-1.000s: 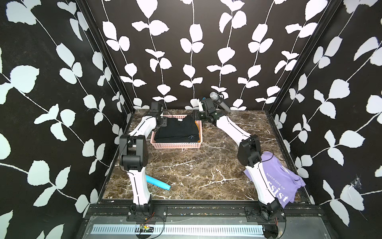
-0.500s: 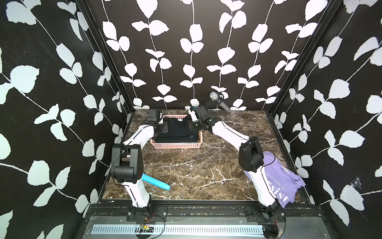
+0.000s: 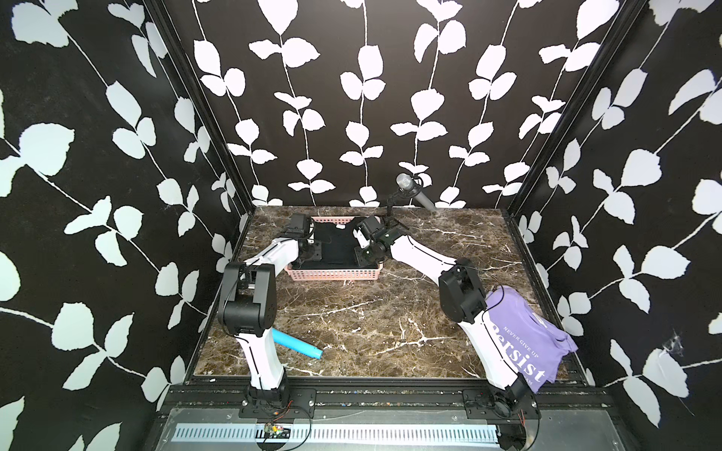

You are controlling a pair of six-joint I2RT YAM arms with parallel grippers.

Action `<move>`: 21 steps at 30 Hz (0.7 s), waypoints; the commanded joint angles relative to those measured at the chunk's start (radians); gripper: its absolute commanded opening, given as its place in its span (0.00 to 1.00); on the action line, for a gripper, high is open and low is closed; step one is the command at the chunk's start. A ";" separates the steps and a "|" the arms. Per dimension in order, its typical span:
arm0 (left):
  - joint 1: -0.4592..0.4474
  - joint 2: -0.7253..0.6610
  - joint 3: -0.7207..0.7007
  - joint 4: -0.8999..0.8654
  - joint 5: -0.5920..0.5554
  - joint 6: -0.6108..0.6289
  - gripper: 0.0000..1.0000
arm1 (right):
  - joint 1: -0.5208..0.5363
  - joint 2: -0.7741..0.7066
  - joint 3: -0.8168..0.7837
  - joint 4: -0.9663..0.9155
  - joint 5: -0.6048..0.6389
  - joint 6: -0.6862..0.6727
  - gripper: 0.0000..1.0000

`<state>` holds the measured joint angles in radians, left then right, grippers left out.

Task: Put the folded t-shirts into the basket
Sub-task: Place the T-shirt in the bin.

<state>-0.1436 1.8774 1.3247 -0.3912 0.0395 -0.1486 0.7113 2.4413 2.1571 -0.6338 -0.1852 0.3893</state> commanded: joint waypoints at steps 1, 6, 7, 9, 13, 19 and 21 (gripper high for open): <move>-0.012 -0.013 -0.006 -0.052 -0.068 0.032 0.48 | -0.006 0.045 0.073 -0.115 0.080 -0.050 0.30; -0.016 -0.031 -0.016 -0.083 -0.136 0.044 0.48 | -0.014 0.072 0.146 -0.165 0.128 -0.077 0.31; -0.017 -0.037 -0.015 -0.087 -0.143 0.043 0.48 | -0.017 0.064 0.146 -0.163 0.113 -0.080 0.32; -0.019 -0.064 -0.017 -0.089 -0.151 0.041 0.48 | -0.022 0.034 0.126 -0.132 0.073 -0.083 0.36; -0.023 -0.147 -0.034 -0.076 -0.148 0.020 0.49 | -0.051 -0.059 0.037 -0.001 -0.023 -0.047 0.45; -0.024 -0.292 -0.100 -0.013 -0.099 -0.023 0.49 | -0.093 -0.201 -0.107 0.151 -0.093 0.001 0.52; -0.024 -0.343 -0.123 0.018 -0.068 -0.040 0.50 | -0.101 -0.265 -0.182 0.196 -0.099 0.008 0.54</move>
<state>-0.1623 1.6112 1.2346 -0.4191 -0.0704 -0.1535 0.6224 2.2795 2.0319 -0.5476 -0.2485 0.3733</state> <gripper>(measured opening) 0.496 0.534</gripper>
